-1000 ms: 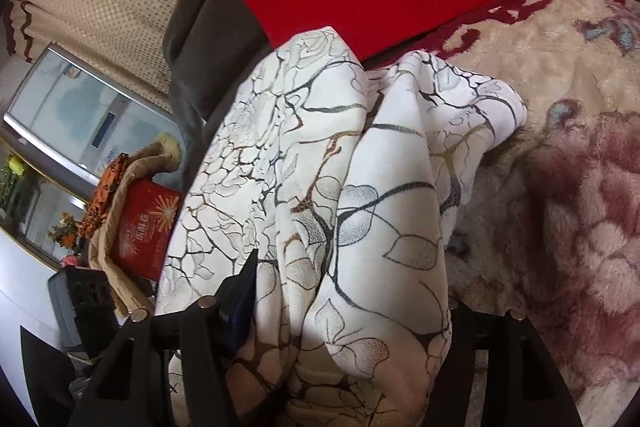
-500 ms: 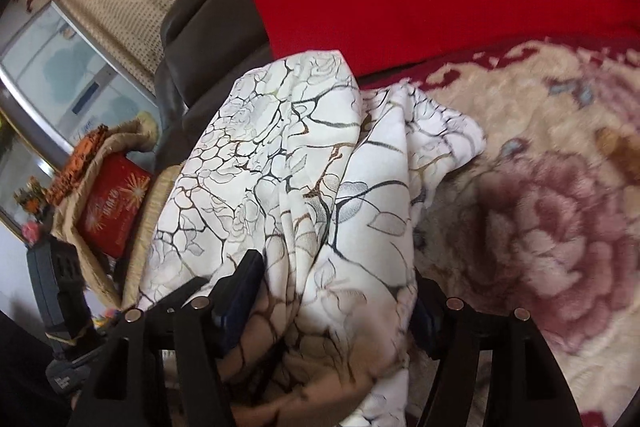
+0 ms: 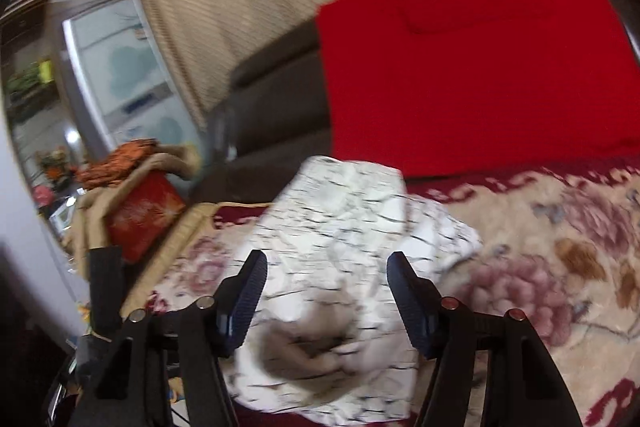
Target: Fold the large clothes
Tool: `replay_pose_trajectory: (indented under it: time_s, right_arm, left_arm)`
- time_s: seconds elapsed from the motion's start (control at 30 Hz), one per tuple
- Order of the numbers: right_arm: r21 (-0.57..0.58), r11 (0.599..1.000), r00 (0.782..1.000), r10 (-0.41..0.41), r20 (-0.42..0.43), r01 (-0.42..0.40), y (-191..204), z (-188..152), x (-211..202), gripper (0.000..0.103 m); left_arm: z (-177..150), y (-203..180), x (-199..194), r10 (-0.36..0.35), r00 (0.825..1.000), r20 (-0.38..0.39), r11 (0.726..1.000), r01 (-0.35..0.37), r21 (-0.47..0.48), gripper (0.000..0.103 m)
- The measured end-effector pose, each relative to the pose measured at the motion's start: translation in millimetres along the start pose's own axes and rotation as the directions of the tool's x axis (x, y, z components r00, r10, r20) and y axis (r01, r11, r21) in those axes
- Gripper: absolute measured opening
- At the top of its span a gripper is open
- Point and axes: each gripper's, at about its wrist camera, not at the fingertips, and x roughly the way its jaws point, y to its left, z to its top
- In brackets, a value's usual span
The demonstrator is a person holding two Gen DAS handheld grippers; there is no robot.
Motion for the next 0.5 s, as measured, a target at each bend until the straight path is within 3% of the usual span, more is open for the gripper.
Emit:
replay_pose_trajectory:
  time_s: [0.07,0.17,0.23,0.3,0.33,0.5]
  right_arm:
    - [-0.003,0.999,0.999,0.037,-0.031,-0.037,5.2,-4.0,4.1,0.064]
    - [0.024,0.999,0.99,0.026,-0.138,-0.023,-3.9,-18.5,27.2,0.059]
    - [0.062,0.996,0.959,-0.046,-0.279,0.066,-23.7,-36.3,55.7,0.057]
    - [0.111,0.99,0.937,-0.047,-0.347,0.091,-40.7,-49.4,69.8,0.056]
    - [0.13,0.986,0.928,-0.047,-0.368,0.101,-48.7,-56.5,73.8,0.056]
    - [0.064,0.991,0.931,-0.09,-0.353,0.12,-50.1,-61.2,74.6,0.056]
  left_arm:
    - [-0.6,1.5,-12.0,0.027,0.999,0.044,1.0,-0.027,-0.003,0.076]
    - [-1.6,8.2,-14.7,0.079,0.994,0.069,0.997,-0.078,-0.009,0.079]
    - [-4.6,9.6,-2.2,0.081,0.996,0.036,0.997,-0.081,0.005,0.08]
    - [-10.6,7.7,11.8,0.046,0.999,0.002,0.999,-0.046,0.026,0.081]
    - [-12.4,5.1,16.0,0.041,0.999,-0.001,0.998,-0.041,0.043,0.081]
    - [-18.0,-7.8,33.8,0.07,0.997,-0.033,0.988,-0.065,0.138,0.082]
